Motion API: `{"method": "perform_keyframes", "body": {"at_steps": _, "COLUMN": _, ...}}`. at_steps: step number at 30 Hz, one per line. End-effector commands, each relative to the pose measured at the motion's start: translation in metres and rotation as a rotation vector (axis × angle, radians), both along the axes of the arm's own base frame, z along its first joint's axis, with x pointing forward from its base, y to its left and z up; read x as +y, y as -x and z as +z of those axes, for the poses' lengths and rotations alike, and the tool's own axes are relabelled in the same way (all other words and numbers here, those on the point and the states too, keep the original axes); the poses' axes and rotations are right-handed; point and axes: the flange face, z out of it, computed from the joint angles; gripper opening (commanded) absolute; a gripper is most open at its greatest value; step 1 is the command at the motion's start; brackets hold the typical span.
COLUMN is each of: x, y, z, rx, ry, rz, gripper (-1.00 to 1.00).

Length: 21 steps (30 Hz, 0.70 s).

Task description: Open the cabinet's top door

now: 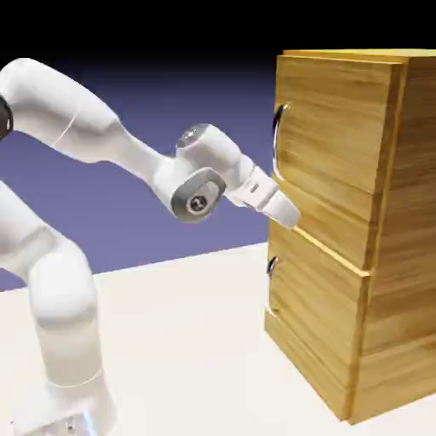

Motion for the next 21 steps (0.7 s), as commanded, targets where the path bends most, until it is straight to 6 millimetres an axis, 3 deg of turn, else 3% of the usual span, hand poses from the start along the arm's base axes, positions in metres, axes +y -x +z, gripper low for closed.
{"method": "perform_keyframes", "body": {"at_steps": 1, "x": -0.003, "y": 0.003, "z": 0.007, "rx": -0.012, "ry": -0.009, "rz": -0.013, "gripper": 0.0}}
{"method": "perform_keyframes", "body": {"at_steps": 11, "x": -0.015, "y": 0.039, "z": 0.062, "rx": -0.141, "ry": -0.087, "rz": -0.113, "gripper": 0.0}}
{"method": "perform_keyframes", "body": {"at_steps": 21, "x": -0.004, "y": 0.074, "z": 0.093, "rx": -0.289, "ry": -0.135, "rz": -0.153, "gripper": 0.0}}
